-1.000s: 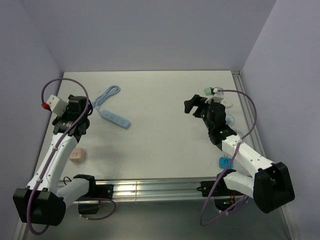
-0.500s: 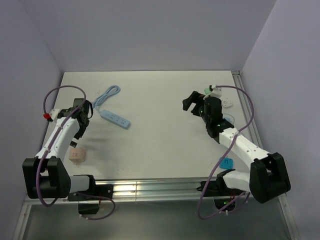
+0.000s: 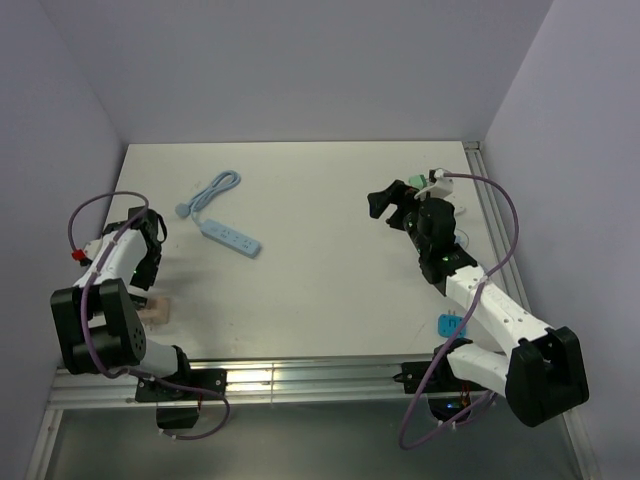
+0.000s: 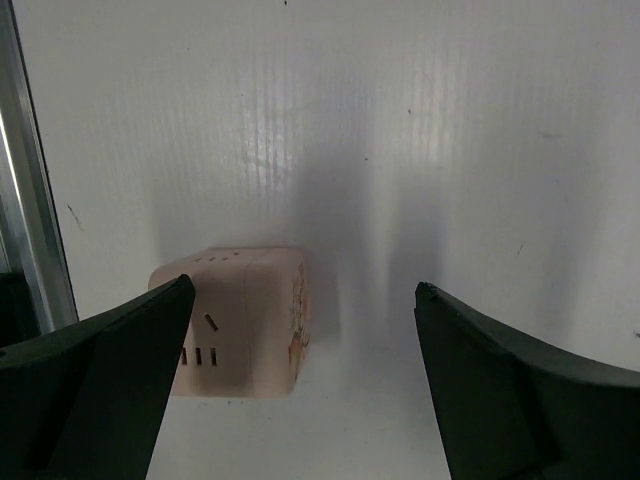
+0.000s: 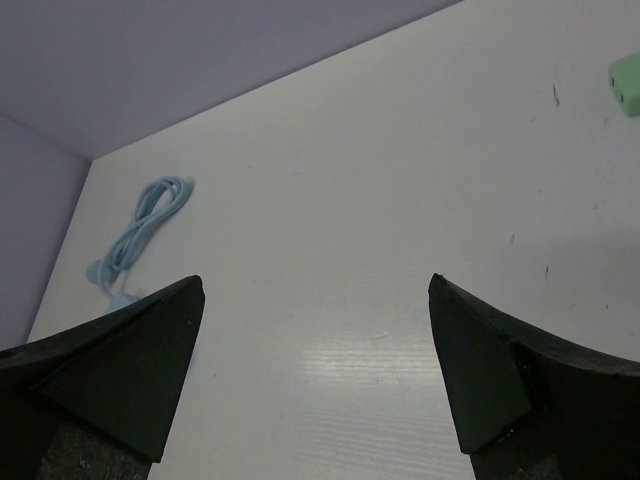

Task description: Insert the plug

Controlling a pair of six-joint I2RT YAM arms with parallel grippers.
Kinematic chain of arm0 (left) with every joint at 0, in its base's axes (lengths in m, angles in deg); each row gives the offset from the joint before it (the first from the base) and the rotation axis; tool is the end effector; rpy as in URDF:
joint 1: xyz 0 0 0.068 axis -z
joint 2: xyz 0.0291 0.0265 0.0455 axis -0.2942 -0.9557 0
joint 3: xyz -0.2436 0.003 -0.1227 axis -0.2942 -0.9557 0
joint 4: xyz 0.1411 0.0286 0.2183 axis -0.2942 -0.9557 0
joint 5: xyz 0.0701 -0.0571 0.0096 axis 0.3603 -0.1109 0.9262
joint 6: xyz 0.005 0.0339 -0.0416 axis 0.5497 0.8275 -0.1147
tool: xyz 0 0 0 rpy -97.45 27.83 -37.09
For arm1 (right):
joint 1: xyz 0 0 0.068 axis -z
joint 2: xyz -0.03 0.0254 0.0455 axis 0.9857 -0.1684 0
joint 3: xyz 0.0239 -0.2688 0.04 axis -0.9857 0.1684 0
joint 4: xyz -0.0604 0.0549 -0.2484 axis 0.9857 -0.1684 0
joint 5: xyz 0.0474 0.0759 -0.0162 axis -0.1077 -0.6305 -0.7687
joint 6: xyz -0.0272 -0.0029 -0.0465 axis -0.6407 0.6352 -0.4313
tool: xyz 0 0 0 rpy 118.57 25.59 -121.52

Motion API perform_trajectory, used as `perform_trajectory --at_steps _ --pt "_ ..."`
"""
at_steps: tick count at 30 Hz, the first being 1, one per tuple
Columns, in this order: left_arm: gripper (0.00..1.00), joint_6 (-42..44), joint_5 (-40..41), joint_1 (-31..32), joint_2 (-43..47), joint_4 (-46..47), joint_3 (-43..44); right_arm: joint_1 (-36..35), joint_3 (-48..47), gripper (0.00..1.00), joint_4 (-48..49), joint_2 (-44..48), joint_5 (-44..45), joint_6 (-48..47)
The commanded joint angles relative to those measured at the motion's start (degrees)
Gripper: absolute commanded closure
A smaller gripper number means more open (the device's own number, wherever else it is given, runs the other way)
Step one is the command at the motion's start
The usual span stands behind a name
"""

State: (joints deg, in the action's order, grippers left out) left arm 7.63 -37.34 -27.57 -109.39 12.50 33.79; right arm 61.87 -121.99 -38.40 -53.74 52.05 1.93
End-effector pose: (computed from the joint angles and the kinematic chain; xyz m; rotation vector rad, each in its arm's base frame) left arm 0.2257 0.0623 0.2037 -1.8474 1.9303 0.6492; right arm 0.2408 0.0772 0.2775 0.2637 1.7585 0.5709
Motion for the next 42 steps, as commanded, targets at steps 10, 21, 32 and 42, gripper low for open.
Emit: perform_trajectory --at_steps 10,21,32,42 --pt "0.12 -3.9 -5.8 -1.8 -6.8 1.8 -1.5 0.3 0.2 0.0 2.8 -0.3 0.3 0.6" --pt "0.34 5.4 -10.2 -0.7 -3.5 7.4 -3.6 0.3 -0.1 0.0 2.9 -1.8 0.1 0.5" --pt "0.31 17.0 -24.5 5.8 8.2 13.2 -8.1 0.2 -0.4 0.01 3.1 -2.8 -0.7 0.6" --pt "0.16 22.7 -23.0 18.0 9.5 11.9 -4.5 0.3 -0.7 0.01 1.9 -3.2 -1.0 0.3"
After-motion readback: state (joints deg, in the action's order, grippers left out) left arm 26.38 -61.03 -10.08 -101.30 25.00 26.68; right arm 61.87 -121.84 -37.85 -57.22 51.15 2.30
